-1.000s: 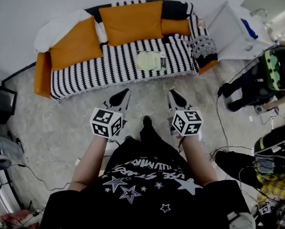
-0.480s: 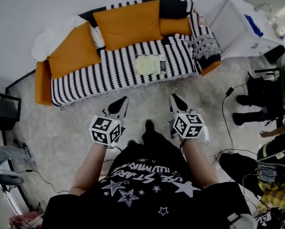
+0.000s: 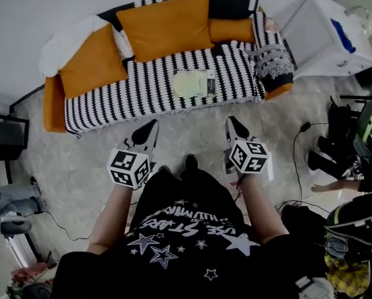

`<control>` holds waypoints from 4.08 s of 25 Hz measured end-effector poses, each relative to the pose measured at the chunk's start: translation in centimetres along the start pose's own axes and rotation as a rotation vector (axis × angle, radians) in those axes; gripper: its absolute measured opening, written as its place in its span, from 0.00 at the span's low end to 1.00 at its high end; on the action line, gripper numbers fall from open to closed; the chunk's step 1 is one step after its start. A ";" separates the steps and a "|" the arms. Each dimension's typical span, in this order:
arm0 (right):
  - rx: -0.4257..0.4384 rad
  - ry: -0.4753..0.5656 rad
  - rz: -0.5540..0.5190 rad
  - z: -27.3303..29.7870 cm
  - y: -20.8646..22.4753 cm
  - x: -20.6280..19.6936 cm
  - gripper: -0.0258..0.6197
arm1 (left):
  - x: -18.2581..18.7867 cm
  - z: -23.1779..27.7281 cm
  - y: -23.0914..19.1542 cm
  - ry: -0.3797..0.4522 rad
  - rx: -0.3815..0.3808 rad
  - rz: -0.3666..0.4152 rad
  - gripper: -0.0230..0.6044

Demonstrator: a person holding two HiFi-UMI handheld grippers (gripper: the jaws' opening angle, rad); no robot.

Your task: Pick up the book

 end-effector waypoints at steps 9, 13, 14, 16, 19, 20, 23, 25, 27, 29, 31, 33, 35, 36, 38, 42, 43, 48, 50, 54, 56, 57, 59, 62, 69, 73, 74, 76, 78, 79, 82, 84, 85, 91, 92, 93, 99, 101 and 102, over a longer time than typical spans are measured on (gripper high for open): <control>-0.006 -0.011 -0.006 2.3 0.2 1.0 0.10 | 0.3 0.9 -2.7 -0.016 0.037 -0.015 0.05; -0.041 -0.017 0.034 3.5 0.5 0.8 0.10 | 0.1 3.0 -4.0 -0.024 0.001 -0.021 0.05; -0.053 -0.017 0.040 4.0 0.5 1.0 0.10 | 0.1 3.6 -4.5 -0.027 -0.011 -0.022 0.05; -0.079 -0.019 0.044 4.9 0.6 1.5 0.10 | 0.3 4.9 -5.7 -0.032 -0.032 -0.033 0.05; -0.120 -0.015 0.060 6.8 0.7 2.5 0.10 | 0.5 7.0 -7.9 -0.046 -0.054 -0.040 0.05; -0.132 -0.013 0.069 7.5 0.6 2.8 0.10 | 0.5 7.8 -8.8 -0.056 -0.062 -0.034 0.05; -0.159 -0.013 0.125 9.9 0.5 3.1 0.10 | 0.1 10.0 -11.1 -0.090 -0.091 -0.016 0.05; -0.177 -0.015 0.211 11.6 0.6 2.8 0.10 | 0.1 11.2 -12.6 -0.098 -0.110 -0.023 0.05; -0.199 -0.020 0.286 12.9 0.8 2.3 0.10 | 0.2 12.2 -14.2 -0.098 -0.125 -0.031 0.05; -0.226 -0.033 0.302 14.0 1.2 1.9 0.10 | 0.2 13.2 -15.5 -0.108 -0.145 -0.034 0.05; -0.260 -0.039 0.296 14.9 1.7 2.0 0.10 | 0.1 14.4 -16.6 -0.126 -0.172 -0.026 0.05; -0.301 -0.034 0.306 15.7 2.4 2.2 0.10 | 0.0 15.7 -17.5 -0.142 -0.198 -0.021 0.05; -0.345 -0.031 0.325 16.1 3.3 1.7 0.10 | 0.1 16.7 -18.1 -0.155 -0.223 -0.019 0.05; -0.366 -0.034 0.331 16.3 3.7 1.4 0.10 | 0.2 17.1 -18.4 -0.159 -0.234 -0.017 0.05; -0.394 -0.055 0.344 16.7 4.5 0.9 0.10 | 0.5 18.1 -18.7 -0.166 -0.253 -0.011 0.05; -0.437 -0.101 0.377 16.6 6.7 -0.6 0.10 | 0.4 20.0 -19.0 -0.195 -0.276 -0.009 0.05; -0.440 -0.109 0.377 16.5 7.4 -0.9 0.10 | 0.2 20.5 -18.9 -0.208 -0.280 -0.006 0.05; -0.414 -0.148 0.452 17.3 10.9 -3.9 0.10 | -1.5 24.0 -18.1 -0.277 -0.299 0.022 0.05; -0.403 -0.148 0.526 18.1 12.3 -5.2 0.11 | -2.2 25.3 -17.7 -0.293 -0.291 0.034 0.05; -0.370 -0.163 0.580 19.7 15.3 -7.1 0.11 | -3.4 28.5 -16.5 -0.310 -0.261 0.037 0.05; -0.345 -0.179 0.586 20.8 16.5 -8.0 0.11 | -4.5 29.9 -16.2 -0.332 -0.245 0.038 0.05; -0.331 -0.187 0.589 21.5 16.9 -8.5 0.11 | -5.1 30.5 -16.3 -0.344 -0.238 0.036 0.05; -0.303 -0.209 0.589 22.8 17.6 -9.7 0.11 | -6.2 31.5 -16.6 -0.363 -0.224 0.027 0.05; -0.259 -0.233 0.581 24.6 18.9 -11.1 0.11 | -8.0 32.9 -16.5 -0.397 -0.209 0.027 0.05; -0.162 -0.253 0.639 28.3 21.1 -16.5 0.16 | -13.5 34.3 -15.3 -0.470 -0.222 0.009 0.05; -0.139 -0.305 0.670 29.6 21.5 -19.5 0.23 | -16.2 35.5 -15.0 -0.516 -0.217 0.006 0.05; -0.129 -0.318 0.679 29.9 21.6 -20.1 0.25 | -16.8 36.0 -14.8 -0.529 -0.215 -0.006 0.05; -0.110 -0.331 0.695 30.7 21.7 -20.6 0.36 | -17.4 36.9 -14.5 -0.542 -0.216 -0.023 0.05; -0.094 -0.338 0.722 31.2 21.5 -21.0 0.42 | -17.7 37.5 -14.2 -0.549 -0.218 -0.034 0.05; -0.089 -0.347 0.734 31.3 21.4 -21.4 0.44 | -17.9 37.6 -14.0 -0.556 -0.218 -0.042 0.05; -0.069 -0.375 0.740 32.1 21.6 -22.7 0.45 | -19.2 38.2 -13.2 -0.585 -0.219 -0.046 0.05; -0.058 -0.395 0.739 32.7 22.0 -23.7 0.46 | -20.1 38.6 -12.7 -0.607 -0.229 -0.024 0.05; -0.053 -0.405 0.740 33.0 22.2 -24.2 0.46 | -20.5 38.8 -12.5 -0.615 -0.235 -0.016 0.05; -0.002 -0.450 0.734 34.0 22.7 -26.7 0.46 | -22.9 40.1 -11.9 -0.633 -0.234 -0.044 0.05; 0.011 -0.451 0.737 34.2 22.8 -26.8 0.46 | -23.0 40.3 -11.9 -0.635 -0.234 -0.044 0.05; 0.026 -0.452 0.741 34.4 22.9 -26.8 0.46 | -23.1 40.5 -11.9 -0.636 -0.233 -0.046 0.05; 0.120 -0.464 0.753 34.2 23.1 -26.5 0.46 | -23.3 41.1 -11.7 -0.640 -0.233 -0.056 0.05; 0.128 -0.465 0.767 34.0 23.0 -26.4 0.46 | -23.3 41.0 -11.6 -0.646 -0.233 -0.054 0.05; 0.131 -0.465 0.775 33.9 23.0 -26.5 0.46 | -23.3 40.9 -11.5 -0.648 -0.232 -0.054 0.05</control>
Point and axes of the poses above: the fingertips, and each gripper's own axes: z forward along the fingers, y to its right, x out of its top, the point moved 5 cm from there along -z, backward along the fingers, and after that the axes turned 6 degrees about y, right-handed, at the moved point
